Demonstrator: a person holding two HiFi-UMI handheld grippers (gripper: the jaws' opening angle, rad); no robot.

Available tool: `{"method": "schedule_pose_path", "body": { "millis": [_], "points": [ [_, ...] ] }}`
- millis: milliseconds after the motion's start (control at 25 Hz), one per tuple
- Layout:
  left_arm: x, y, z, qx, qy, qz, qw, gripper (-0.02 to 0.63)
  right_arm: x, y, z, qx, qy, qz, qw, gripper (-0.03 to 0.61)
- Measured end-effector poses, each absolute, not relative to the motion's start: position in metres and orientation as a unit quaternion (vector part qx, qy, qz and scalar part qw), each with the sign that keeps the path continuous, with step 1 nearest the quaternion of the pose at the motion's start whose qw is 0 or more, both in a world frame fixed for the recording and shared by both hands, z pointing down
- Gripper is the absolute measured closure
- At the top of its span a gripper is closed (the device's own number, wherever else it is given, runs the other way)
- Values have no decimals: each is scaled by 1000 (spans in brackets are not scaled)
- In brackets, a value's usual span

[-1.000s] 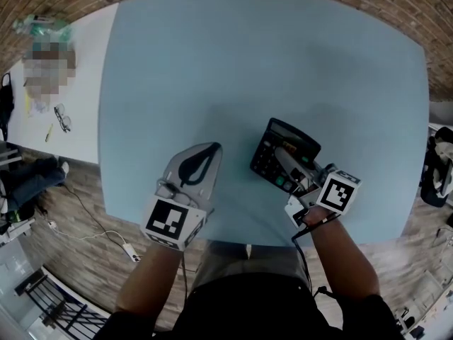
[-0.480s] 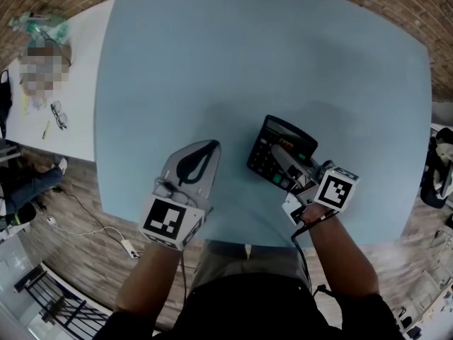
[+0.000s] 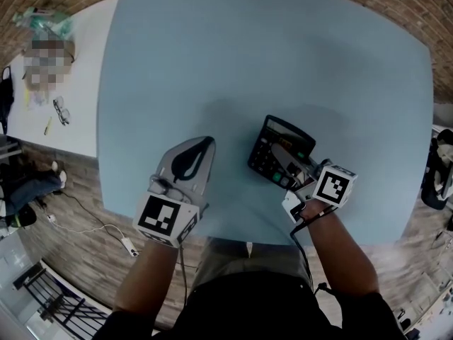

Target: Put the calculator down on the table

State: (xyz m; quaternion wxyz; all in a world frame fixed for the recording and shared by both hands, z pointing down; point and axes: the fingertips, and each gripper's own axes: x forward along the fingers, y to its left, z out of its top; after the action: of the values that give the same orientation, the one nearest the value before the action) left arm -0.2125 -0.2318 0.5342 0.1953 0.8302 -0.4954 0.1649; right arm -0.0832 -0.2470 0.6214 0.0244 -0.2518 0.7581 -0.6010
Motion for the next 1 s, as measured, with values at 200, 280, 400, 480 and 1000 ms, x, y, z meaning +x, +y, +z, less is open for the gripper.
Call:
{"method": "schedule_pose_path", "body": {
  "millis": [200, 280, 400, 480, 1000],
  "points": [
    [-221, -224, 528, 827, -502, 167, 192, 611, -82, -243, 631, -262, 769, -583, -7, 456],
    [-225, -223, 527, 825, -505, 166, 191, 611, -82, -242, 634, -262, 768, -584, -8, 456],
    [-228, -222, 526, 824, -508, 165, 190, 611, -84, -242, 635, -264, 764, -589, -7, 456],
    [-230, -221, 527, 823, -510, 164, 191, 611, -86, -242, 635, -263, 762, -592, -6, 456],
    [-225, -215, 531, 820, -511, 146, 212, 611, -95, -242, 639, -266, 760, -593, -31, 456]
  ]
}}
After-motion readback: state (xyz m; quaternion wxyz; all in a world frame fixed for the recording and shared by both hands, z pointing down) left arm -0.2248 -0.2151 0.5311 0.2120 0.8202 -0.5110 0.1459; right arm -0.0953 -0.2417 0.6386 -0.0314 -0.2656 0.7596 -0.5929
